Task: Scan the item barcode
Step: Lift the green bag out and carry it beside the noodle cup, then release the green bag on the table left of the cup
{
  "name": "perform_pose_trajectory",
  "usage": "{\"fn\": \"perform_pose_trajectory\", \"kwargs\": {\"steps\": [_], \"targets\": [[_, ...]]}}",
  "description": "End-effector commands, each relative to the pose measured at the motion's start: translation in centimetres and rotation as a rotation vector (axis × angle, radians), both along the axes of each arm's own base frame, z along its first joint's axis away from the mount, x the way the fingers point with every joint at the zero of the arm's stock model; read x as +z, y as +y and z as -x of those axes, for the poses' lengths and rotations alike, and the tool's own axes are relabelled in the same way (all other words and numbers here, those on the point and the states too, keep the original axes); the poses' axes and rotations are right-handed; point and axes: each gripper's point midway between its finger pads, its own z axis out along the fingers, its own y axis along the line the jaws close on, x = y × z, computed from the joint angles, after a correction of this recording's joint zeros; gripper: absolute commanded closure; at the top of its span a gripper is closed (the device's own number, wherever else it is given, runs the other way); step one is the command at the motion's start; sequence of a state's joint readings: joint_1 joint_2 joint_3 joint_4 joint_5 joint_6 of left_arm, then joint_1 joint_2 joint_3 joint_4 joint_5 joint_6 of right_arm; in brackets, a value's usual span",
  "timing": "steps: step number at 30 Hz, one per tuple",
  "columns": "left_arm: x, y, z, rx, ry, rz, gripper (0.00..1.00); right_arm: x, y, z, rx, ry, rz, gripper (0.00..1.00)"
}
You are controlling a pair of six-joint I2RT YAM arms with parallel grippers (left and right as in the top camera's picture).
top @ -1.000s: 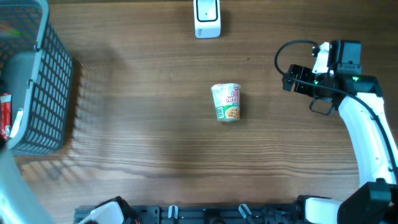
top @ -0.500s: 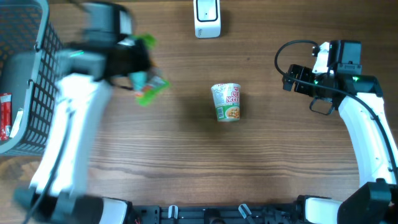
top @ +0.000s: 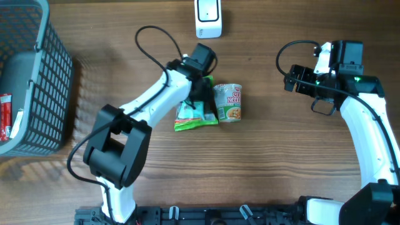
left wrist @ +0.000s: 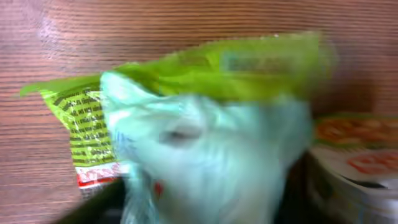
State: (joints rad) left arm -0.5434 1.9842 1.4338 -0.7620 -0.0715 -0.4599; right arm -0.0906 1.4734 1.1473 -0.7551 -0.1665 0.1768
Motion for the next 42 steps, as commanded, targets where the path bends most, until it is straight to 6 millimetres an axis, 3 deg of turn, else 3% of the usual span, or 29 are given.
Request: {"fn": "perform_pose_trajectory", "kwargs": {"steps": [1, 7, 10, 12, 14, 17, 19, 21, 23, 24, 25, 30, 34, 38, 42], "targets": [[4.1, 0.4, -2.3, -0.022, -0.12, -0.016, 0.0, 0.3, -0.3, -0.3, 0.007, -0.011, 0.021, 0.0], [12.6, 3.1, -4.7, 0.054, -0.242, 0.042, 0.0, 0.3, -0.3, -0.3, 0.006, -0.011, 0.021, 0.0], [17.4, 5.6, -5.4, 0.108, -0.316, 0.067, 0.0, 0.3, -0.3, -0.3, 0.007, -0.011, 0.021, 0.0], [21.9, 8.1, -6.0, 0.123, -0.402, 0.072, 0.0, 0.3, -0.3, -0.3, 0.007, -0.011, 0.021, 0.01], [26.0, 11.5, -6.6, 0.173, -0.498, 0.042, 0.0, 0.3, -0.3, -0.3, 0.007, -0.011, 0.021, 0.0], [32.2, 19.7, -6.8, 0.359, -0.653, -0.071, 0.0, 0.3, -0.3, -0.3, 0.007, -0.011, 0.021, 0.0], [34.4, 24.8, -6.4, 0.467, -0.706, -0.128, 0.0, 0.3, -0.3, -0.3, 0.007, -0.011, 0.021, 0.0], [35.1, 29.9, -5.5, 0.584, -0.718, -0.179, 0.0, 0.3, -0.3, -0.3, 0.007, -0.011, 0.021, 0.0], [34.5, 34.9, -4.1, 0.697, -0.687, -0.236, 0.0, 0.3, -0.3, -0.3, 0.007, -0.011, 0.021, 0.0], [33.1, 39.4, -2.4, 0.796, -0.627, -0.281, 0.0, 0.3, -0.3, -0.3, 0.007, -0.011, 0.021, 0.0], [32.1, 41.9, -1.1, 0.847, -0.58, -0.308, 0.0, 0.3, -0.3, -0.3, 0.007, -0.011, 0.021, 0.0], [27.1, 48.7, 3.5, 0.989, -0.379, -0.337, 0.0, 0.3, -0.3, -0.3, 0.007, -0.011, 0.021, 0.0], [21.0, 50.9, 5.7, 1.027, -0.188, -0.263, 0.0, 0.3, -0.3, -0.3, 0.007, -0.011, 0.021, 0.0], [14.9, 50.8, 5.8, 0.956, -0.05, -0.183, 0.0, 0.3, -0.3, -0.3, 0.007, -0.011, 0.021, 0.0], [10.2, 50.6, 5.9, 0.854, 0.051, -0.187, 0.0, 0.3, -0.3, -0.3, 0.006, -0.011, 0.021, 0.0]]}}
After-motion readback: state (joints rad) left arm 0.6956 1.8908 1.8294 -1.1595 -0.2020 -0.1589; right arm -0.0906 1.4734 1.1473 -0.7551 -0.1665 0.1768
